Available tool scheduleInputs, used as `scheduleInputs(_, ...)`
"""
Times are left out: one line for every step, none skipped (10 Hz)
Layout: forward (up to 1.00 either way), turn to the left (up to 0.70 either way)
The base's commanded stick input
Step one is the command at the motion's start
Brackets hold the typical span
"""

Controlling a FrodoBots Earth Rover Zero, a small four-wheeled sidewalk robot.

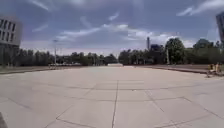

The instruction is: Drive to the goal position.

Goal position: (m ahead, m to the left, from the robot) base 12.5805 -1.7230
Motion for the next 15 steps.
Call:
scheduleInputs(0.56,0.14)
scheduleInputs(0.56,0.13)
scheduleInputs(0.56,0.03)
scheduleInputs(0.56,0.00)
scheduleInputs(0.56,0.00)
scheduleInputs(0.56,0.00)
scheduleInputs(0.56,0.00)
scheduleInputs(0.56,0.00)
scheduleInputs(0.56,0.00)
scheduleInputs(0.56,0.00)
scheduleInputs(0.56,0.00)
scheduleInputs(0.56,0.00)
scheduleInputs(0.56,0.00)
scheduleInputs(0.56,0.00)
scheduleInputs(0.56,0.00)
